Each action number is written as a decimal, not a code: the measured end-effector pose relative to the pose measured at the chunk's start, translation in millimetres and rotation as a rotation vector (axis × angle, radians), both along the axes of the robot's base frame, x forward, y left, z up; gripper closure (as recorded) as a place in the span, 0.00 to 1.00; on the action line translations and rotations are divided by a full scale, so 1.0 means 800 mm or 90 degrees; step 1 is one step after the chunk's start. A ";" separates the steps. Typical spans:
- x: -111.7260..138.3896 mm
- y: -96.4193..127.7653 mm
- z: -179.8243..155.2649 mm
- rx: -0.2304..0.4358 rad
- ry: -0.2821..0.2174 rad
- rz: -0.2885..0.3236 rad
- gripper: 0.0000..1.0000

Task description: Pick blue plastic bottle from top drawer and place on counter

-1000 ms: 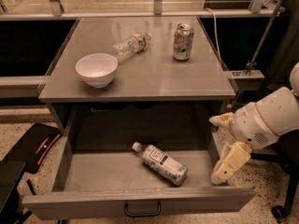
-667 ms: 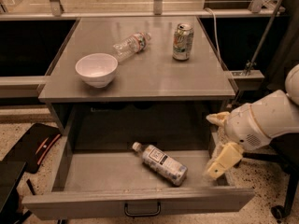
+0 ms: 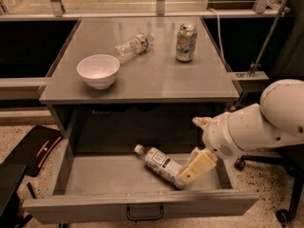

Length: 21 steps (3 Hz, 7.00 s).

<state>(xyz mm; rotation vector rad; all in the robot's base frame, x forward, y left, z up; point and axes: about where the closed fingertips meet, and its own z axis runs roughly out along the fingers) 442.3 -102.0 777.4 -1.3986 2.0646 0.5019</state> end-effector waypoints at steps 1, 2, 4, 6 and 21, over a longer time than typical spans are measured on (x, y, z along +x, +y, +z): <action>0.001 -0.001 0.001 0.000 -0.001 -0.001 0.00; 0.000 0.036 -0.034 0.021 0.009 0.010 0.00; 0.006 0.097 -0.077 0.052 0.009 0.012 0.00; 0.015 0.072 -0.111 -0.009 -0.040 -0.057 0.00; 0.089 0.110 -0.167 -0.024 -0.040 -0.043 0.00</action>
Offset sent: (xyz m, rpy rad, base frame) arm 0.0007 0.0842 -0.0847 0.1015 0.0472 0.0423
